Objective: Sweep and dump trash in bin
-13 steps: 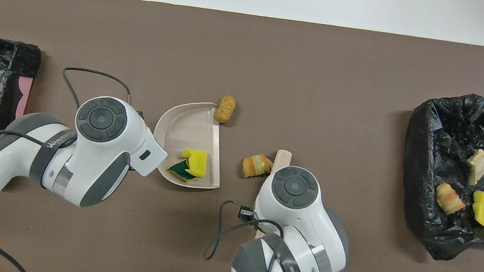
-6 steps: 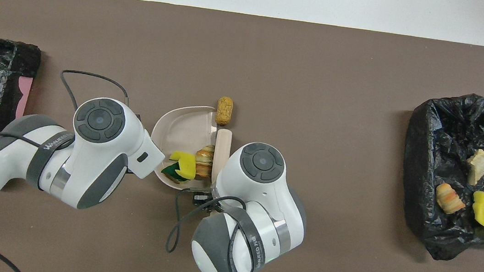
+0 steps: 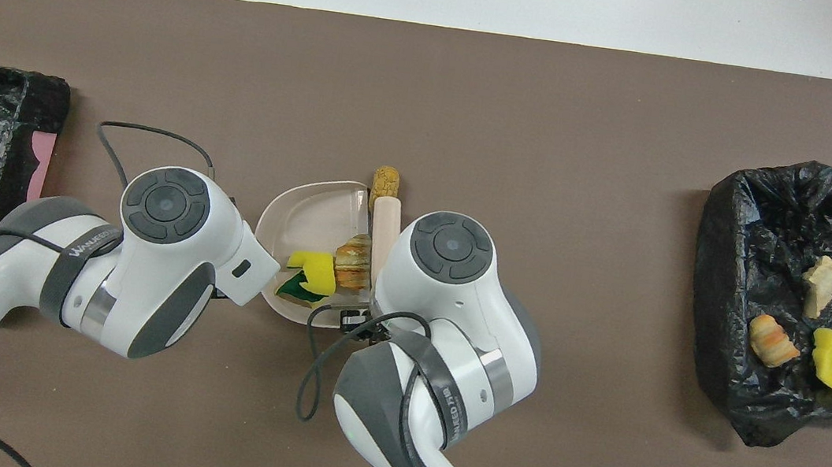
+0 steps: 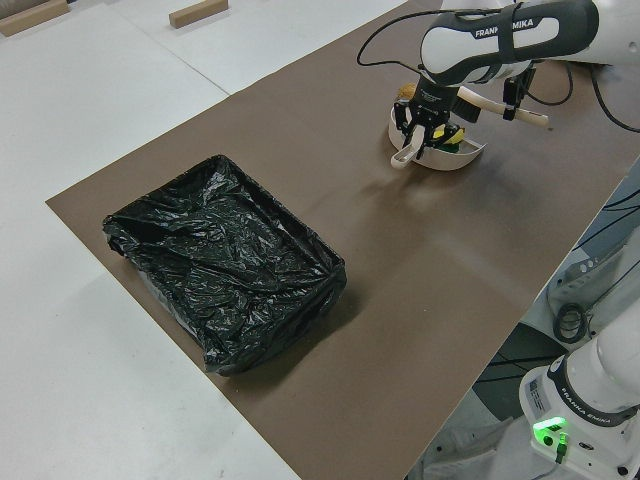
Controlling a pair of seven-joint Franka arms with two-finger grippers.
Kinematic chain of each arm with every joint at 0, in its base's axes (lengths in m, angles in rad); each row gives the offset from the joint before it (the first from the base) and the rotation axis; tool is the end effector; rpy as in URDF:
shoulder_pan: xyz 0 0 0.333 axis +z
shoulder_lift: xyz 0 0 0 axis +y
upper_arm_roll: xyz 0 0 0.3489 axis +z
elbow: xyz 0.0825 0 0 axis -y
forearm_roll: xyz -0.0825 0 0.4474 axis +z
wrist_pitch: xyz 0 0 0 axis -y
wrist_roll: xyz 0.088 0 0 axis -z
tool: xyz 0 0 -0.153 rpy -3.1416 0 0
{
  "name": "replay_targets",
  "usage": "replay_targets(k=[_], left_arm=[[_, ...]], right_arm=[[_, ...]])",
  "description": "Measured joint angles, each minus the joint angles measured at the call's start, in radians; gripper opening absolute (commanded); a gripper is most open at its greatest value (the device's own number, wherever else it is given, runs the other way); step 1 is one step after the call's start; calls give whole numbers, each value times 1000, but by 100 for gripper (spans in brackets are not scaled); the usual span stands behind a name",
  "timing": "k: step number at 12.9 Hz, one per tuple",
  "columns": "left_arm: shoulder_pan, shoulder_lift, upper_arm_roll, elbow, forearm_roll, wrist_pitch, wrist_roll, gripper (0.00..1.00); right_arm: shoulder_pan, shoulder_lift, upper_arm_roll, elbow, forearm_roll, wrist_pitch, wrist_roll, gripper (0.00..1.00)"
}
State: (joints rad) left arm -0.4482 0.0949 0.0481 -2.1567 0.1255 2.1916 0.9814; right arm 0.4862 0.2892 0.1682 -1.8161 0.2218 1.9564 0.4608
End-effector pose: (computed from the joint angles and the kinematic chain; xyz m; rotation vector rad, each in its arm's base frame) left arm 0.5505 -0.2228 0.2976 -2.2795 2.0353 0.1337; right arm 0.5209 0.4242 0.3286 -2.9819 -0.1362 0.3827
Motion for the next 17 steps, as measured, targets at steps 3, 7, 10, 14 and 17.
replay_targets(k=[3, 7, 10, 14, 17], left_arm=[[27, -1, 1, 0, 0, -2, -84, 0], [70, -1, 2, 0, 0, -1, -126, 0], [73, -1, 1, 0, 0, -3, -138, 0], [73, -1, 1, 0, 0, -3, -143, 0], [73, -1, 1, -1, 0, -3, -143, 0]], right_arm=[[-63, 2, -1, 51, -112, -77, -44, 0], [-113, 73, -2, 113, -186, -78, -138, 0], [-96, 158, 0, 172, -207, -76, -141, 0], [-8, 189, 7, 183, -205, -2, -141, 0], [28, 189, 60, 183, -188, 23, -142, 0]])
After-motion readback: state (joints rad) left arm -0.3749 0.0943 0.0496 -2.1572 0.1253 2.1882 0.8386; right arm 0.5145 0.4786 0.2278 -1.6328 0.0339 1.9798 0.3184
